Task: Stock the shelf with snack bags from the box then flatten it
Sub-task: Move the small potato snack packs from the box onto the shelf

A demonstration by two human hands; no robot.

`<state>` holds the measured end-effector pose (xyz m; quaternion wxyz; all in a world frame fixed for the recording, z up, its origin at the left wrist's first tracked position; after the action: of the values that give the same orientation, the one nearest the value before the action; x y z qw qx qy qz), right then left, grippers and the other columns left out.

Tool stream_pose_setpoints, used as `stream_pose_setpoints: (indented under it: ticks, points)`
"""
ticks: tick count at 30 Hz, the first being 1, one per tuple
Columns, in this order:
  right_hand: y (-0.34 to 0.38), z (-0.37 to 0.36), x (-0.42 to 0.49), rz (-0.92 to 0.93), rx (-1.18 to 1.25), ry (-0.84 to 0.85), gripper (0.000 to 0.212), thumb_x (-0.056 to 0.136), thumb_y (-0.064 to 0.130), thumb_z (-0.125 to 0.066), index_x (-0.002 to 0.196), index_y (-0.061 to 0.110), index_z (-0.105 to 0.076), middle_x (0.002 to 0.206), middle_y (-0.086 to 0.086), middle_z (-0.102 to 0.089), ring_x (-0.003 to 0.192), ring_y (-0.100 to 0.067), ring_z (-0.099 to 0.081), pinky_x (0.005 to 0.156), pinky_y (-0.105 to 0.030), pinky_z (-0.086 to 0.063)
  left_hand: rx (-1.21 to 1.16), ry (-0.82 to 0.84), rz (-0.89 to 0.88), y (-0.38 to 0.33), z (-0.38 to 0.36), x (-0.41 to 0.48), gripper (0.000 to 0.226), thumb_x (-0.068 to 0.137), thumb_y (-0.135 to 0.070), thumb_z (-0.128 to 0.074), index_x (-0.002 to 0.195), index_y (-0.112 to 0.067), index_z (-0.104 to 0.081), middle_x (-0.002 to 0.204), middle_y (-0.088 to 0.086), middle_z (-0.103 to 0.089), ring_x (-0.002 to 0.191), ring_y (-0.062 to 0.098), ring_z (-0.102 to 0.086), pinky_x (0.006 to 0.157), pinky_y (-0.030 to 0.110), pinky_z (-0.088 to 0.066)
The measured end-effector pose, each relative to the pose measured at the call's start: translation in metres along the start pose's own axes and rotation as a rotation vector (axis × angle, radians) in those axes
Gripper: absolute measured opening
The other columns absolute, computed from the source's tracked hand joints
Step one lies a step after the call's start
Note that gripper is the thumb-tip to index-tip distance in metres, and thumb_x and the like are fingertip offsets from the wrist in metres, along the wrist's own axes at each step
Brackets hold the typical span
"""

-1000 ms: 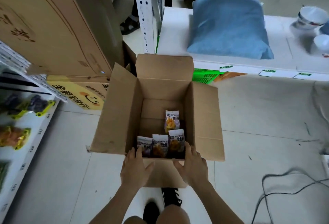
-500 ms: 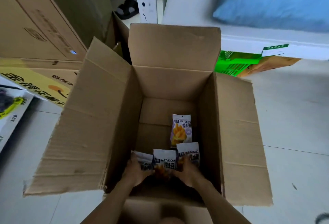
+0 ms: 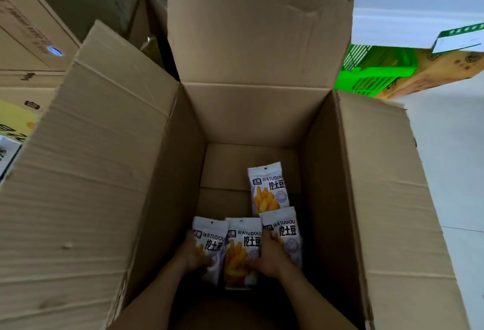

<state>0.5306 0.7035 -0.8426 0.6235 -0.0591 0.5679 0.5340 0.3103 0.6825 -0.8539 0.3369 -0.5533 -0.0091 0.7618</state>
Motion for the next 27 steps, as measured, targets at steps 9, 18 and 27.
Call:
stream_pose_setpoints:
  ticks: [9, 18, 27]
  points:
    - [-0.021, -0.022, 0.029, 0.004, 0.194, -0.094, 0.117, 0.047, 0.064, -0.069, 0.146, 0.03, -0.017, 0.137, -0.003, -0.051, 0.124, -0.025, -0.051, 0.103, -0.043, -0.047, -0.144, 0.071, -0.041, -0.001, -0.002, 0.008, 0.095, 0.069, 0.01, -0.081, 0.145, -0.007, -0.026, 0.133, 0.013, -0.053, 0.115, 0.023, -0.052, 0.078, 0.029, -0.051]
    - [-0.004, 0.02, -0.01, 0.004, 0.455, -0.191, 0.079, 0.065, 0.007, -0.089, 0.126, 0.017, -0.04, 0.108, 0.004, -0.064, 0.083, 0.001, -0.059, 0.06, -0.004, -0.047, -0.261, -0.009, -0.142, -0.035, 0.021, -0.011, 0.101, 0.043, -0.02, -0.095, 0.129, -0.021, -0.043, 0.114, 0.004, -0.065, 0.1, 0.019, -0.063, 0.08, 0.032, -0.053]
    - [0.001, 0.038, -0.042, -0.113, 0.73, -0.201, 0.035, 0.07, 0.003, -0.085, 0.088, 0.021, -0.06, 0.093, -0.001, -0.069, 0.078, -0.009, -0.064, 0.059, -0.014, -0.052, -0.402, -0.055, -0.062, -0.054, 0.029, -0.065, 0.073, 0.066, -0.018, -0.089, 0.128, -0.02, -0.05, 0.102, -0.001, -0.062, 0.091, 0.019, -0.063, 0.063, 0.027, -0.051]
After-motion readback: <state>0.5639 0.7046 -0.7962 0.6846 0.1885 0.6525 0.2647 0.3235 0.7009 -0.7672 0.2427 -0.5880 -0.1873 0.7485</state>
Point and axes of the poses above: each hand's wrist, its own x-axis towards the middle knuckle, its own z-axis out of the back of the hand, y = z × x, the point moved 8 cm from there along x, towards the middle knuckle
